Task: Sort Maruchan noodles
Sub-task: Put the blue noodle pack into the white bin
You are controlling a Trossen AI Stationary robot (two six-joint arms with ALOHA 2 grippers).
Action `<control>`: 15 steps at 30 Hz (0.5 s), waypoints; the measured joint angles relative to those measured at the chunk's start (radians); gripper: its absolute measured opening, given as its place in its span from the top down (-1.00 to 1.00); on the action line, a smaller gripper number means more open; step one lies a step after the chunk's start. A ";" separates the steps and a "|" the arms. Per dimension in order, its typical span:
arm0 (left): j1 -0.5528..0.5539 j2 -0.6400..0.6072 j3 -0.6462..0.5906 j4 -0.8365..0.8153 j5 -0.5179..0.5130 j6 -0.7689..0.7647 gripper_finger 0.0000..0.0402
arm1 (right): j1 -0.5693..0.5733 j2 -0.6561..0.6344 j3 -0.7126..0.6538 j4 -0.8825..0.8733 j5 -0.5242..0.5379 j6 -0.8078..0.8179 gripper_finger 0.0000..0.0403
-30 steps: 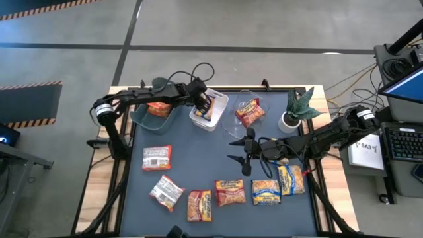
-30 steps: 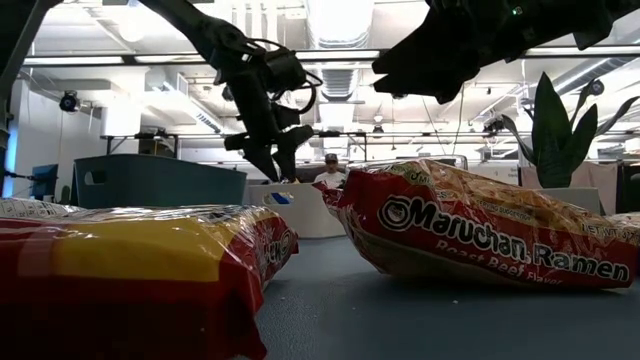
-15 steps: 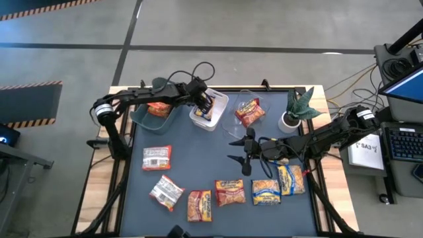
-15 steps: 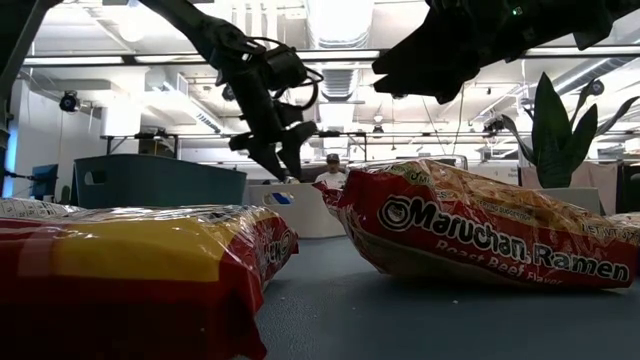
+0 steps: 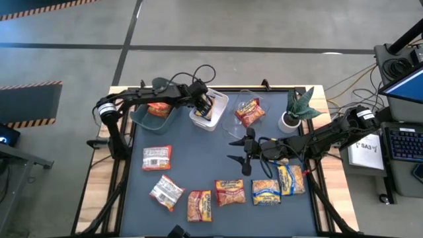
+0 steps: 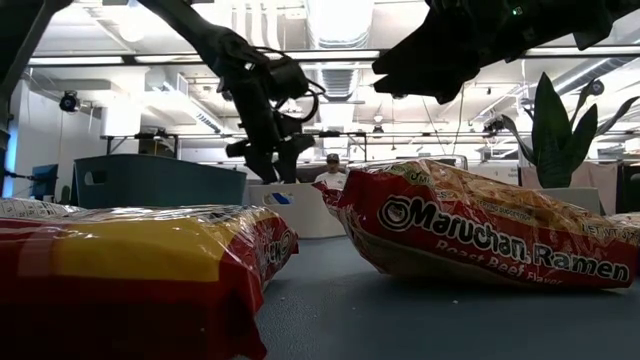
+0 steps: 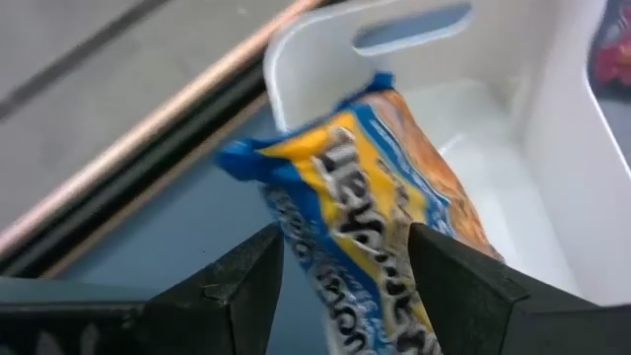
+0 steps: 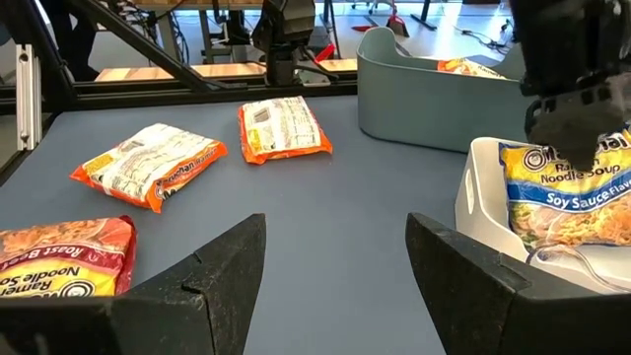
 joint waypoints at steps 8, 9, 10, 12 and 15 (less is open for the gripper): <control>-0.018 0.022 0.009 0.004 -0.006 0.015 0.07 | 0.000 0.000 0.000 -0.001 0.000 0.001 -0.16; -0.020 0.021 0.014 0.003 -0.006 0.018 0.10 | 0.000 0.000 0.000 -0.001 0.000 0.000 -0.16; -0.021 0.019 0.019 0.003 -0.006 0.019 0.14 | 0.000 0.000 0.000 -0.001 0.000 0.001 -0.16; -0.022 0.016 0.029 0.004 -0.006 0.020 0.21 | 0.000 0.000 0.000 -0.001 0.000 0.001 -0.16; -0.022 0.015 0.035 0.004 -0.006 0.033 0.32 | 0.000 0.000 0.000 -0.001 0.000 0.002 -0.16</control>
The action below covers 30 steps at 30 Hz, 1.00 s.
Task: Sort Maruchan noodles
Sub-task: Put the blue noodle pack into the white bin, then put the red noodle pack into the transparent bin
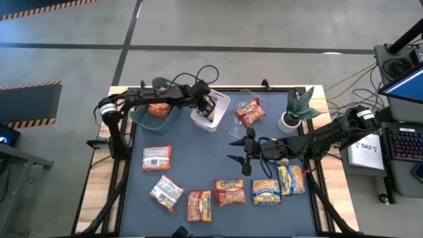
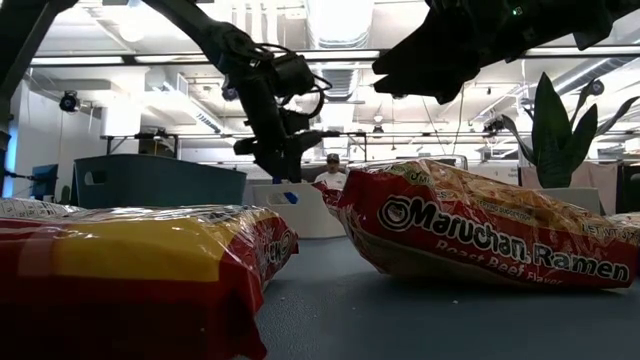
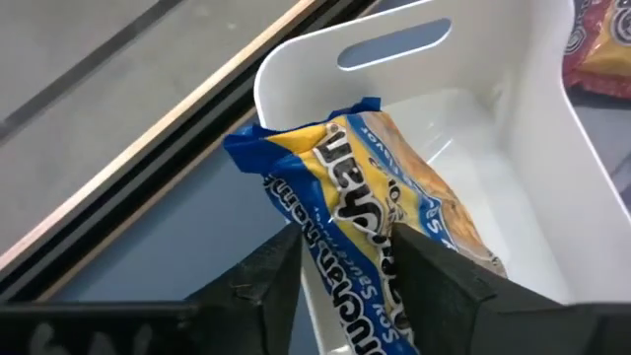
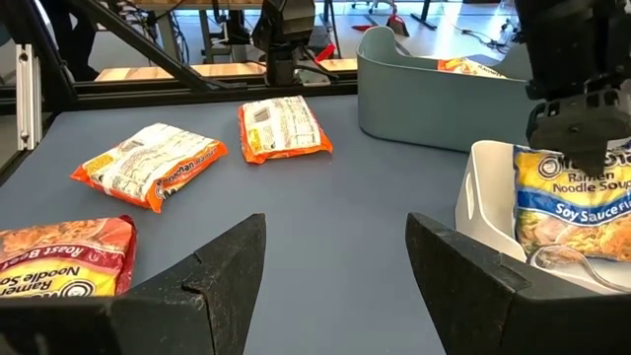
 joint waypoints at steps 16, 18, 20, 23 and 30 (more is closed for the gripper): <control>-0.008 0.000 0.004 0.012 0.005 0.026 0.63 | 0.000 0.000 0.000 -0.001 0.000 0.003 -0.16; -0.010 -0.002 0.005 0.014 -0.014 0.035 0.65 | 0.000 0.000 0.000 -0.001 0.000 0.003 -0.16; -0.012 -0.002 0.019 0.009 -0.033 0.047 0.74 | 0.000 0.000 0.000 -0.001 0.000 0.003 -0.16; -0.018 -0.003 0.047 0.001 -0.038 0.085 0.94 | 0.000 0.000 0.000 -0.001 0.000 0.003 -0.16; -0.028 -0.004 0.097 -0.049 -0.068 0.112 0.99 | 0.000 0.000 0.000 -0.001 0.000 0.003 -0.16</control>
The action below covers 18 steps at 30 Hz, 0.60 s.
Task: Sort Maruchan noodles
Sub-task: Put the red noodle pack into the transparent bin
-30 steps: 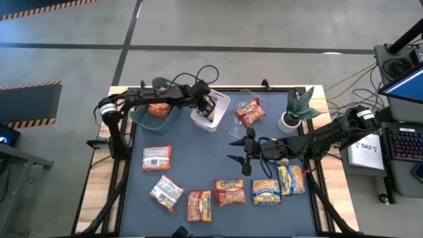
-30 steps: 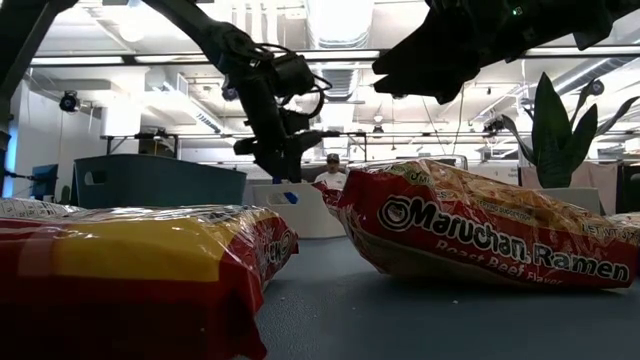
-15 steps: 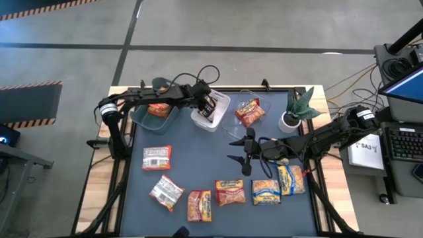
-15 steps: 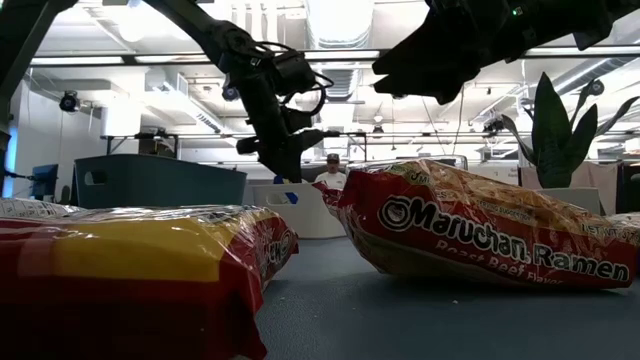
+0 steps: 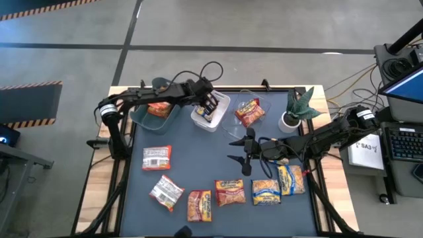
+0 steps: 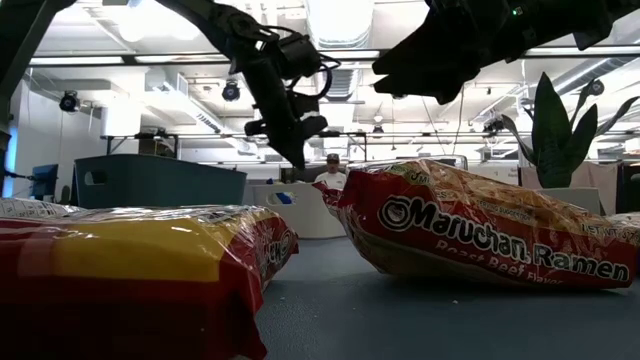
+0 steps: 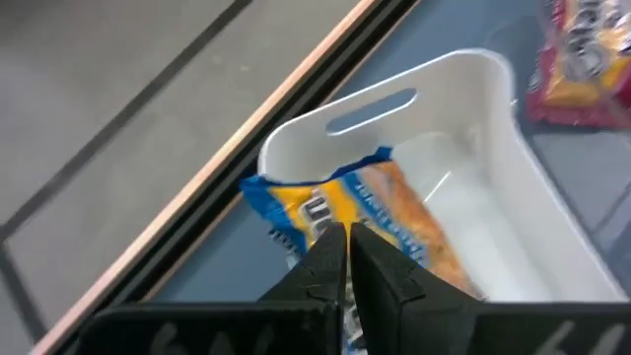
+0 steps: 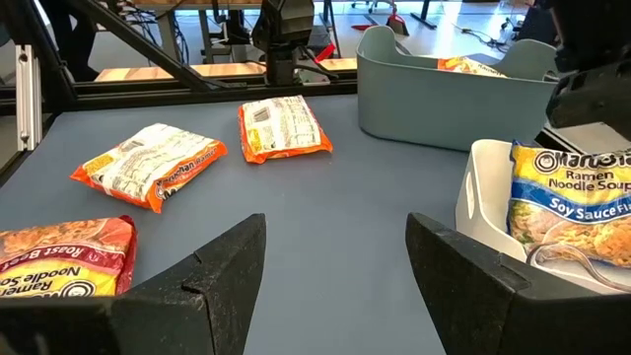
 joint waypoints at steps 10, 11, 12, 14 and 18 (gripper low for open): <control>-0.011 -0.022 0.013 -0.160 0.058 0.073 1.00 | 0.000 0.000 0.000 -0.013 -0.002 0.004 -0.16; -0.012 -0.031 0.010 -0.164 0.064 0.102 1.00 | 0.000 0.000 0.000 -0.013 -0.002 0.004 -0.16; -0.013 -0.037 0.006 -0.161 0.076 0.129 1.00 | 0.000 0.000 0.000 -0.013 -0.002 0.007 -0.16; -0.013 -0.055 -0.001 -0.161 0.103 0.175 1.00 | 0.000 0.000 0.000 -0.015 -0.002 0.019 -0.16; -0.020 -0.110 -0.020 -0.150 0.221 0.222 1.00 | 0.000 0.000 -0.001 -0.023 0.000 0.049 -0.16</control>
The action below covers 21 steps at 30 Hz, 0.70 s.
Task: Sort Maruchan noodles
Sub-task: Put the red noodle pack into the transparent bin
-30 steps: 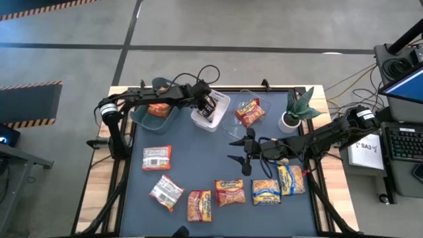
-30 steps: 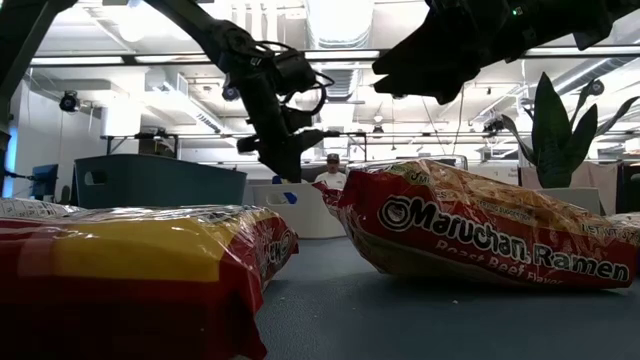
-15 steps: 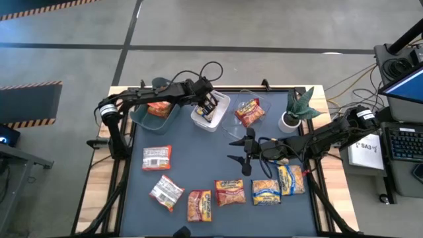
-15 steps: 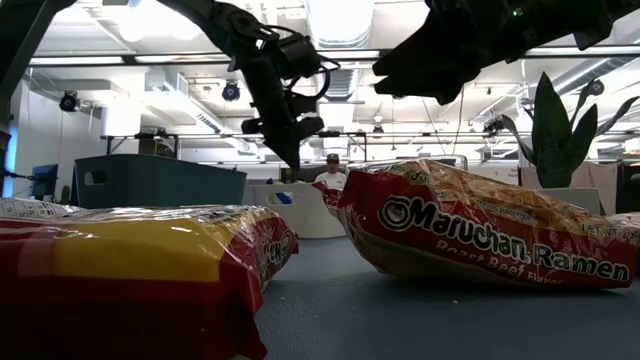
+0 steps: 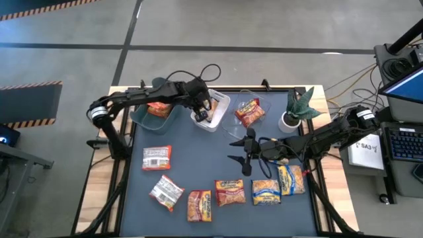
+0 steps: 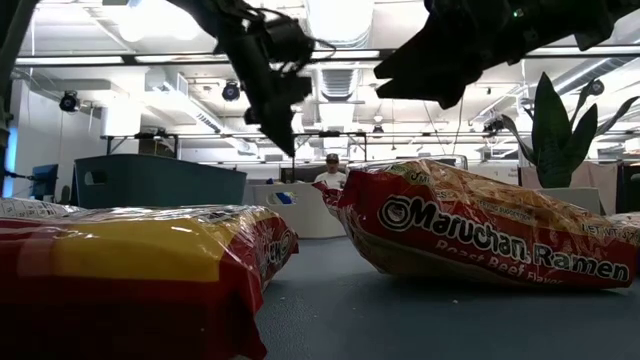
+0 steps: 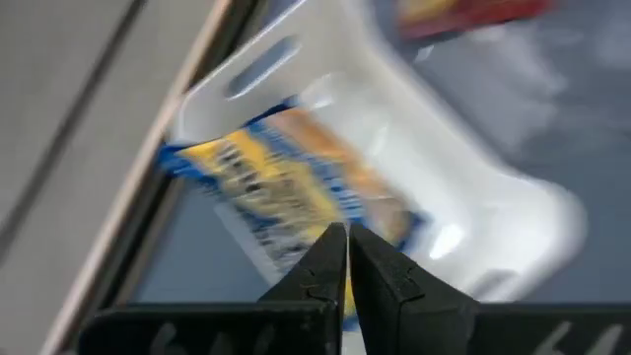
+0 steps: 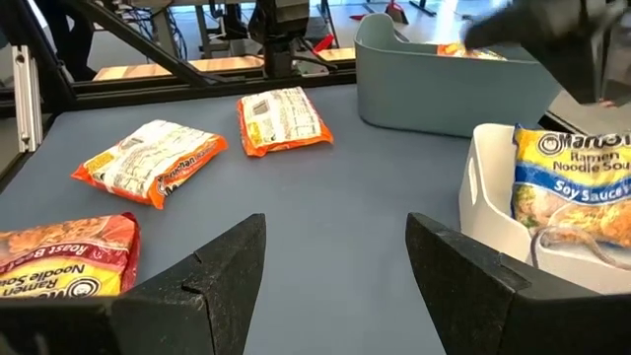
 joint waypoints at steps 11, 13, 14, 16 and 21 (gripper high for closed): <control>-0.199 -0.242 -0.213 0.126 0.147 0.001 1.00 | 0.000 0.000 0.025 -0.017 -0.121 0.217 -0.16; -0.259 -0.290 -0.275 0.175 0.146 0.007 1.00 | 0.002 0.000 0.053 -0.042 -0.178 0.248 -0.16; -0.291 -0.312 -0.302 0.198 0.146 0.009 1.00 | 0.006 0.000 0.071 -0.067 -0.199 0.267 -0.16; -0.349 -0.354 -0.357 0.236 0.146 0.010 1.00 | 0.013 0.000 0.117 -0.144 -0.215 0.295 -0.16; -0.464 -0.426 -0.448 0.329 0.136 -0.021 1.00 | 0.039 0.001 0.249 -0.421 -0.234 0.347 -0.16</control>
